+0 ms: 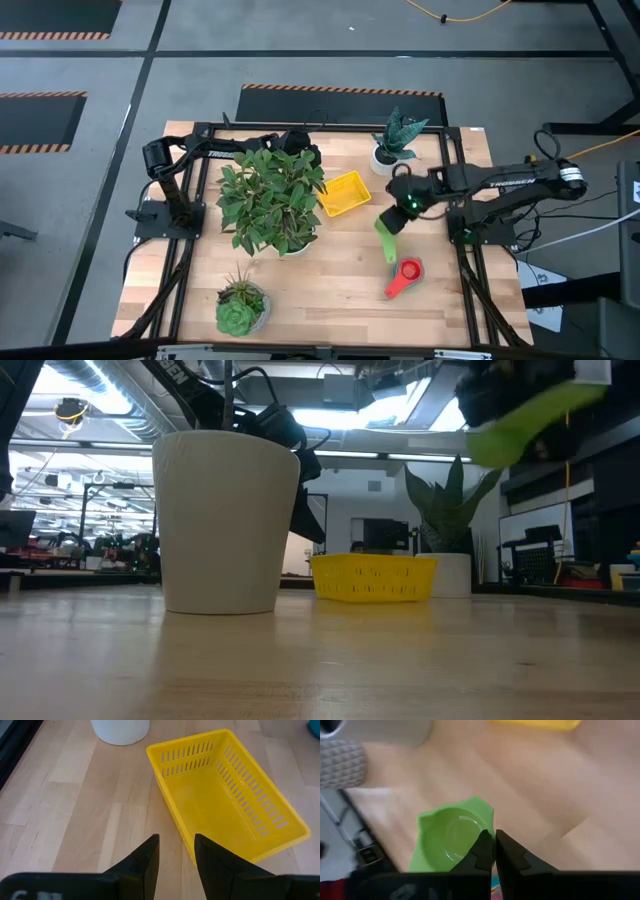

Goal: Nest measuring cups in basket
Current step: Stack the green measuring cup on top of the red measuring cup

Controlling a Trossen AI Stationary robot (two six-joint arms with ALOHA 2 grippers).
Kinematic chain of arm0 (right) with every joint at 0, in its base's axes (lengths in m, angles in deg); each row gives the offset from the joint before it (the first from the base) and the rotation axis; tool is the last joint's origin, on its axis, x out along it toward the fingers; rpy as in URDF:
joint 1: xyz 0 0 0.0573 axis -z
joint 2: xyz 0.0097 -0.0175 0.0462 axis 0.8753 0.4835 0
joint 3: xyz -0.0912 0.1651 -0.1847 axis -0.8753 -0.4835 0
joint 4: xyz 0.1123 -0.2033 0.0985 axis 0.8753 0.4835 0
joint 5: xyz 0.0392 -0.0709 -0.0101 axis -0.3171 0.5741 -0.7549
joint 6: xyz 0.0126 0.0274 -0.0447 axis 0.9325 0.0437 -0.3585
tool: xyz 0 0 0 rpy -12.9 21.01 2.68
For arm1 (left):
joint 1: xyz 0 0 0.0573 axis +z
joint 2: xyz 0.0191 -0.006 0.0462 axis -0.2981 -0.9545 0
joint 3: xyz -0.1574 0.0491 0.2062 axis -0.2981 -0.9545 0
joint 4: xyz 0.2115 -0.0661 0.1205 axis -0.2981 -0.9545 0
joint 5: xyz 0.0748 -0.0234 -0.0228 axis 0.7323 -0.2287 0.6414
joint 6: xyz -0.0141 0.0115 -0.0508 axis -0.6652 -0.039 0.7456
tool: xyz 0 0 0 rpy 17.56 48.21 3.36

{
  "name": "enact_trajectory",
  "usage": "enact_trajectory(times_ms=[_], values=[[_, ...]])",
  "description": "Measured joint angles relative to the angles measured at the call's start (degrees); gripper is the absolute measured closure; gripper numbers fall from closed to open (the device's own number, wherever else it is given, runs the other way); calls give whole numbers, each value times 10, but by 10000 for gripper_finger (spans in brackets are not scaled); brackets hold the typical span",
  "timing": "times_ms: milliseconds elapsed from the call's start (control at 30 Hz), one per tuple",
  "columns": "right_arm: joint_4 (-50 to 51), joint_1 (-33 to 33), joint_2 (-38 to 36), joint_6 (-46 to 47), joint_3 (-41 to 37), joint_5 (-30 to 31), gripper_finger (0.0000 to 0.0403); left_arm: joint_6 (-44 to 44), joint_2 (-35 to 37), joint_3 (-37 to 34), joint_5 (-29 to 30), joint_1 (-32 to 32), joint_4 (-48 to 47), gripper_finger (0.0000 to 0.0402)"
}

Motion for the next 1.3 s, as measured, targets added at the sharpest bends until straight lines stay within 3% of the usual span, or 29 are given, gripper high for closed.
enact_trajectory(times_ms=[167,367,567,933,1300], values=[[-10,-123,0,172,2,42,393,-3,0,0,0,0,0,285],[-7,-273,0,381,2,160,393,-4,0,0,0,0,0,285],[25,-364,13,498,2,196,393,-4,0,0,0,0,0,285],[124,-421,55,619,2,193,393,-4,0,0,0,0,0,285],[122,-421,110,623,2,177,393,-4,0,0,0,0,0,285]])
